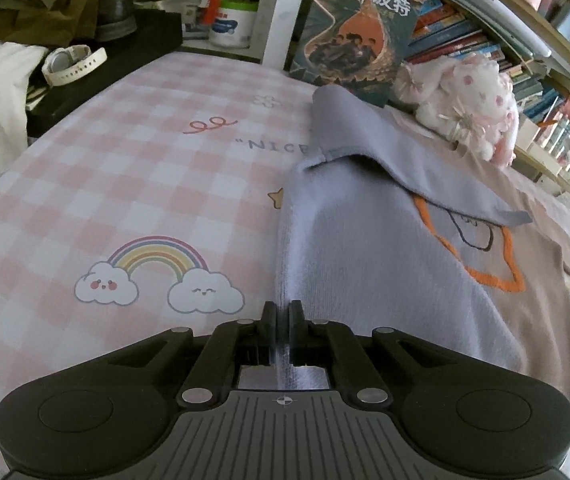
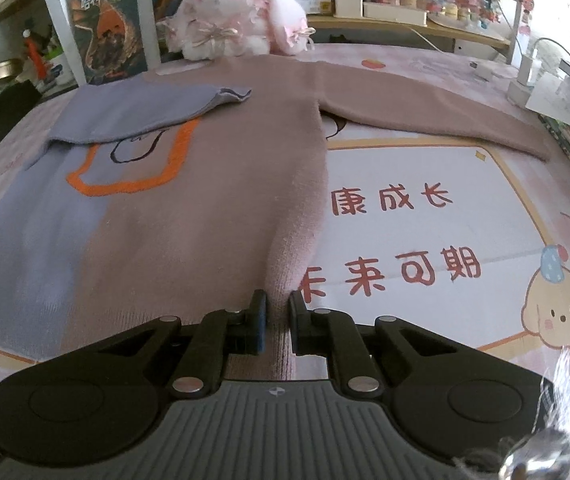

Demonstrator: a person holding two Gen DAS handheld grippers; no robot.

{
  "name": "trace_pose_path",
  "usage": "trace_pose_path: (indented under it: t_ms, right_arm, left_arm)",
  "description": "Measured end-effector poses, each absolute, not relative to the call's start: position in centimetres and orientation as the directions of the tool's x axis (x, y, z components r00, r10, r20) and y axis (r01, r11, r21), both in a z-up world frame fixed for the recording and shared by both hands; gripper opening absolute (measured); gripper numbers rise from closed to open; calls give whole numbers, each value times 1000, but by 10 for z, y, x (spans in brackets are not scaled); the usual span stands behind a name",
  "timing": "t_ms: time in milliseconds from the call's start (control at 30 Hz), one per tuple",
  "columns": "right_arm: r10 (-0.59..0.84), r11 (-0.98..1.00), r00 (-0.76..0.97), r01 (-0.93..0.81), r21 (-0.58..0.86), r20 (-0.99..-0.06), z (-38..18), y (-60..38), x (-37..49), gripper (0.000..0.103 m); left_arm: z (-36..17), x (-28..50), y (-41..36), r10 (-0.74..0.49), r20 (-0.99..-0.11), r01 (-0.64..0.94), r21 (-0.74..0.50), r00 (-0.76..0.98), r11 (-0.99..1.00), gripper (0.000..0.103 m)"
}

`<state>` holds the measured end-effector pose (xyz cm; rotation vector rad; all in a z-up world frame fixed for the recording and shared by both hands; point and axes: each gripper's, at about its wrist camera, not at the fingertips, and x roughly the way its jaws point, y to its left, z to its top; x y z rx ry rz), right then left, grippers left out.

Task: Fold clothes

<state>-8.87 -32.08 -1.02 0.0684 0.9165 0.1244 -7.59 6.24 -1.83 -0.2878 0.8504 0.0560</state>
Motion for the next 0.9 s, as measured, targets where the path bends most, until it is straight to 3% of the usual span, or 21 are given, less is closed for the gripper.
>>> trace_pose_path:
  t_ms: [467,533,600,633,667,767,900]
  right_arm:
    - [88,993,623,9,119,-777,-10,-321,-96,15]
    - [63,993,636,40,114,-769,-7,-320,-101,17]
    - [52,990,655,67,127,-753,-3,-321,-107,24]
    - [51,987,665,79,138,-745,0,-321,-109,33]
    - [50,985,674,90,150,-737,2,-321,-112,37]
    - [43,977,695,119,174,-718,9,-321,-120,49]
    - [15,981,702,128,147,-712,16,-316,-133,69]
  left_arm:
    - [-14,-80,59,-67,-742,-115,-191,667,975,11]
    - [-7,-86,56,-58,-722,-103,-178,689,979,24]
    - [0,-91,52,-50,-702,-91,-162,711,983,51]
    - [3,-94,49,-45,-691,-86,-153,721,984,71]
    - [7,-97,47,-40,-680,-80,-144,732,986,78]
    - [14,-103,35,-61,-655,-24,-119,753,993,86]
    - [14,-106,15,-99,-648,67,-73,755,995,89]
